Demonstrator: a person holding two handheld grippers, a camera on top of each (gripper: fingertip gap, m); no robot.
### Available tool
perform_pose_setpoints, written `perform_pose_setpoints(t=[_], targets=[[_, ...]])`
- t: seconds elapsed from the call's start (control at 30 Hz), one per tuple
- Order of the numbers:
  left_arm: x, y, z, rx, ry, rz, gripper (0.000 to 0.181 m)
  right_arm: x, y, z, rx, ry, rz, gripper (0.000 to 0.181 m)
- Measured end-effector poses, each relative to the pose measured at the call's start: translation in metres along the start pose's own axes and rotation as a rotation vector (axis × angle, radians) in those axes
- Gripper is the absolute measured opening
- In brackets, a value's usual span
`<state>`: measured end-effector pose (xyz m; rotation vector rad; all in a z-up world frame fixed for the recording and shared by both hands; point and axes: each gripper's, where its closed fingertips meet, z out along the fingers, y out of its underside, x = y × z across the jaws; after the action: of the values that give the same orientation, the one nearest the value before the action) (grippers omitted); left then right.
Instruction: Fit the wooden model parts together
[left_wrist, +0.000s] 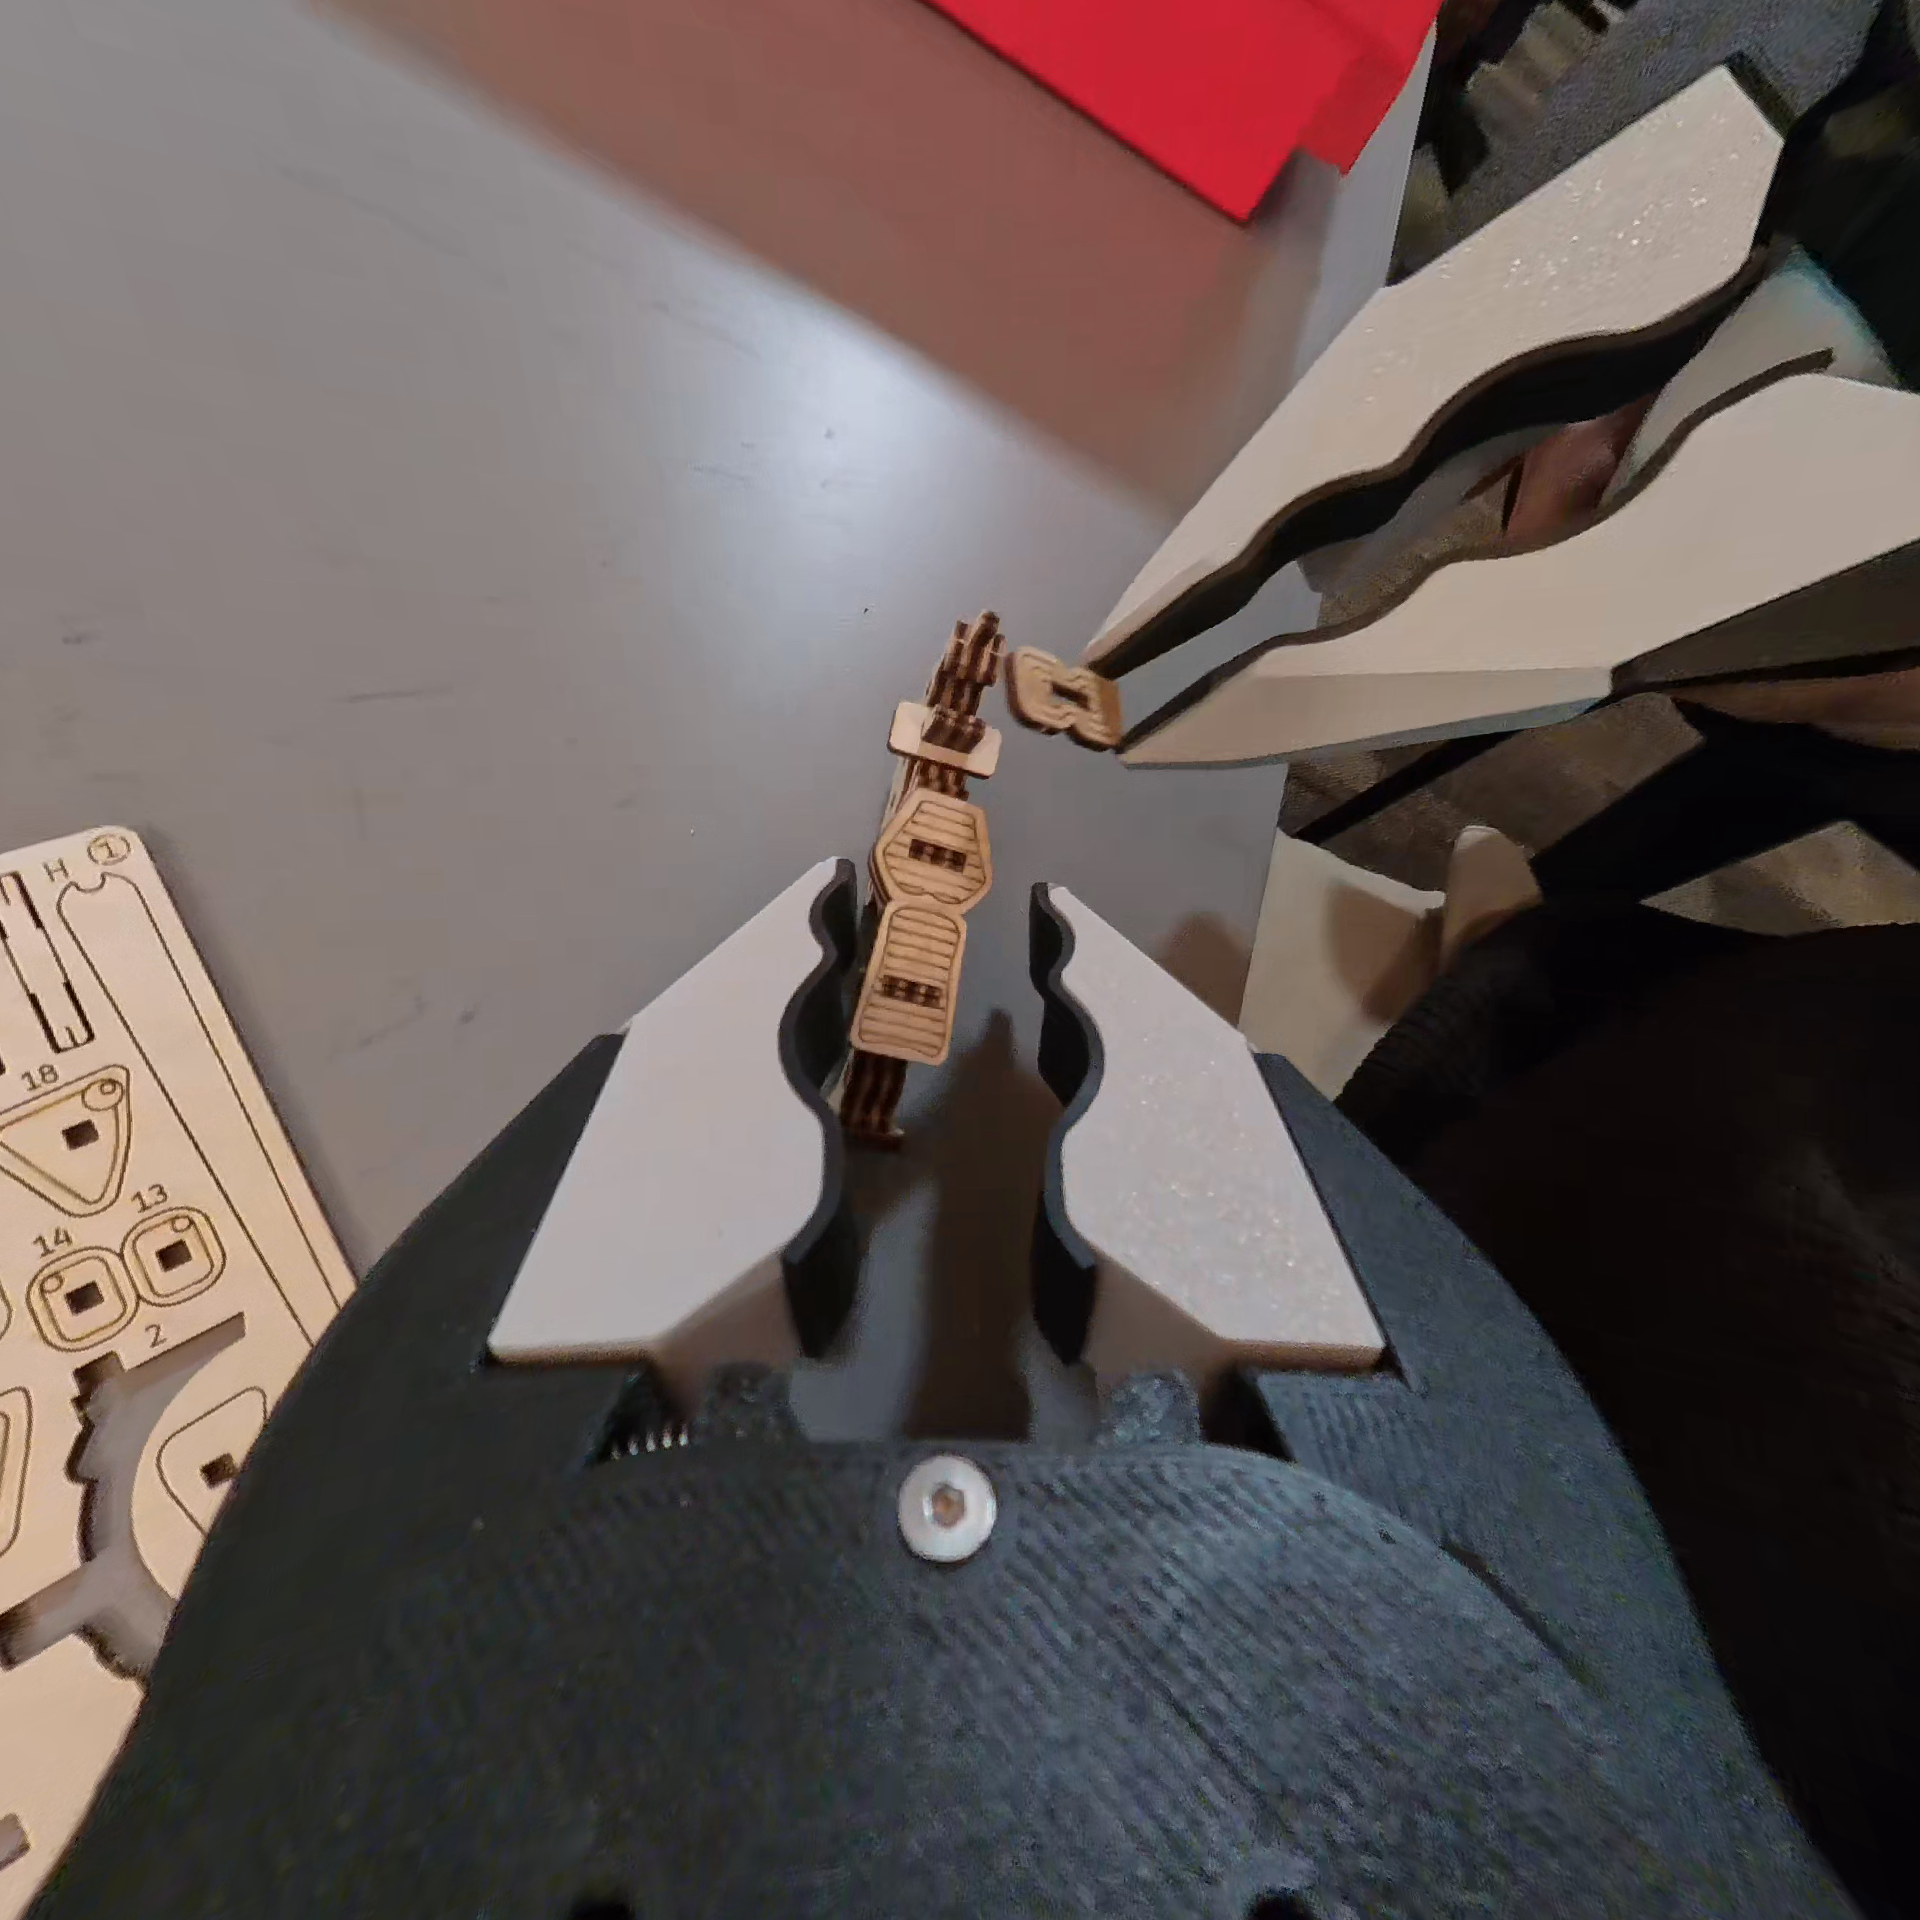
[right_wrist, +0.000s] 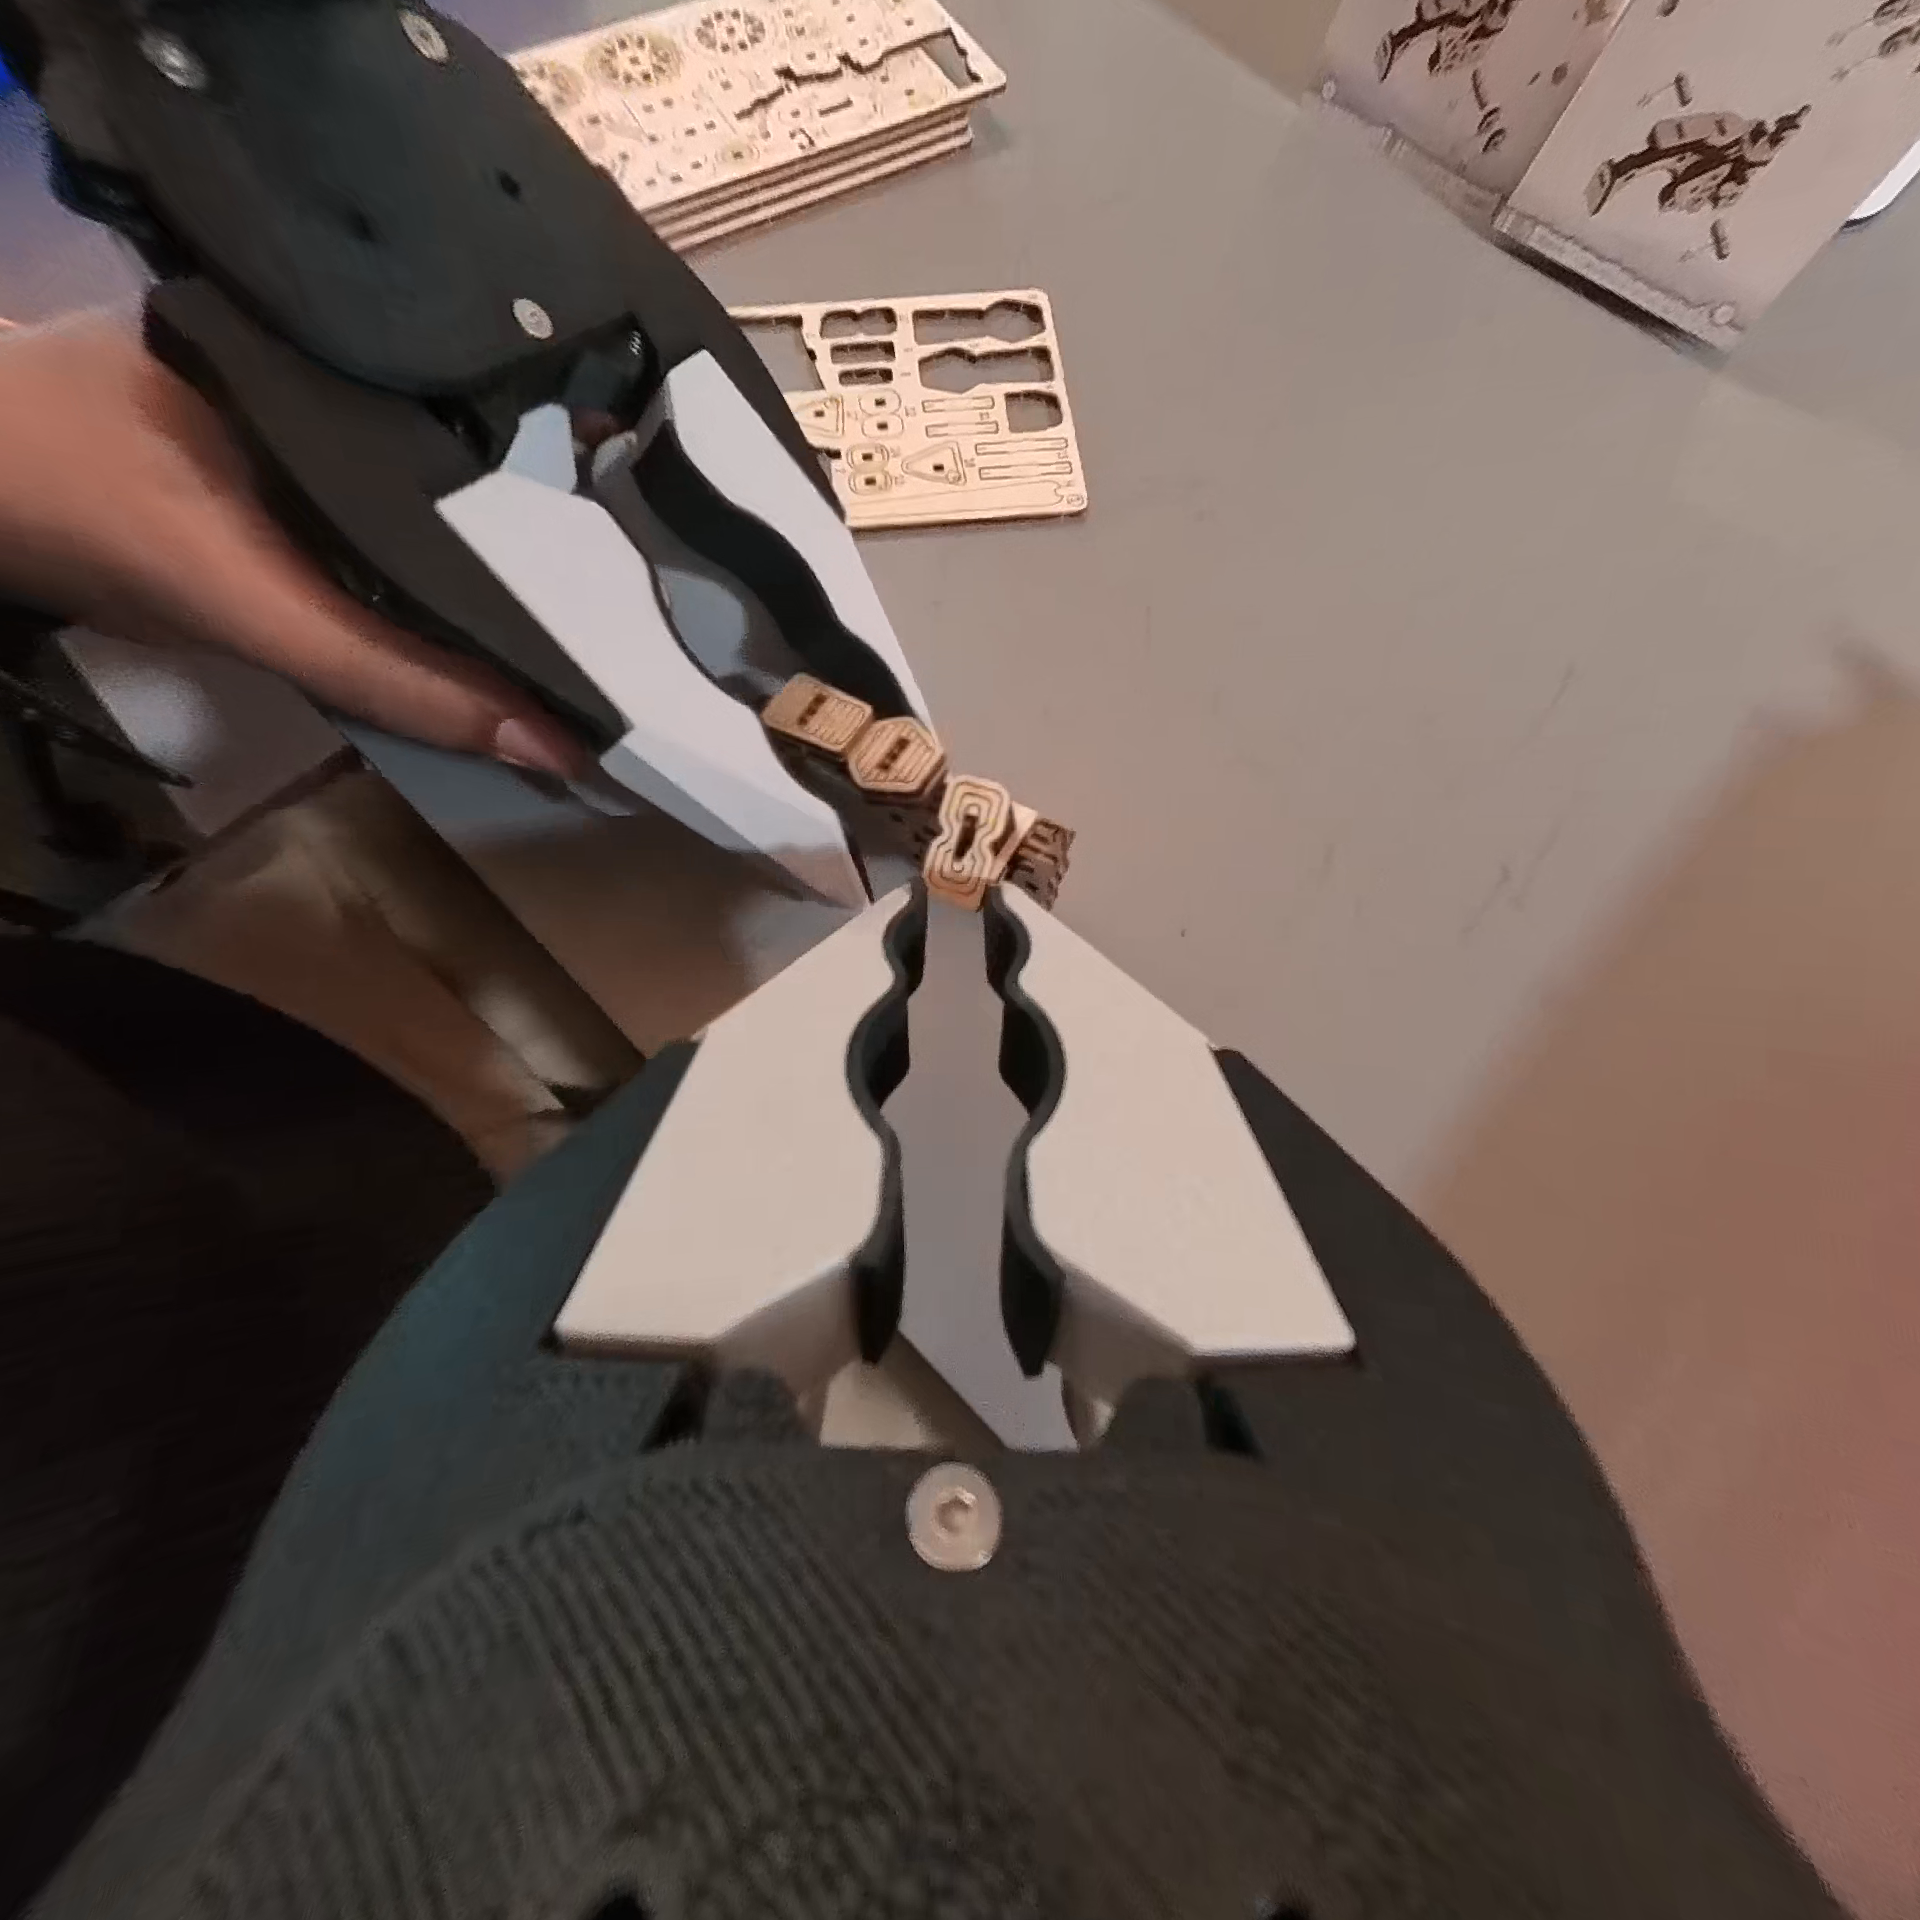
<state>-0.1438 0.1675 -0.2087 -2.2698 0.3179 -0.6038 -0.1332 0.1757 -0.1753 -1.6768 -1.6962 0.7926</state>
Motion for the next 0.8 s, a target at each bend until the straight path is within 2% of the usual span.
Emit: perform_pose_setpoints(t=[0.3,0.57,0.8], targets=[[-0.005,-0.004,0.000,0.014,-0.039,0.023,0.019,0.000,-0.004,0.012,-0.058,0.040,-0.050,0.010],[-0.003,-0.003,0.001,-0.003,-0.103,0.143,0.019,0.007,0.000,0.011,-0.125,0.084,-0.030,0.010],[-0.001,-0.005,0.001,-0.001,-0.141,0.174,0.019,0.006,0.006,0.010,-0.184,0.063,0.023,0.010]])
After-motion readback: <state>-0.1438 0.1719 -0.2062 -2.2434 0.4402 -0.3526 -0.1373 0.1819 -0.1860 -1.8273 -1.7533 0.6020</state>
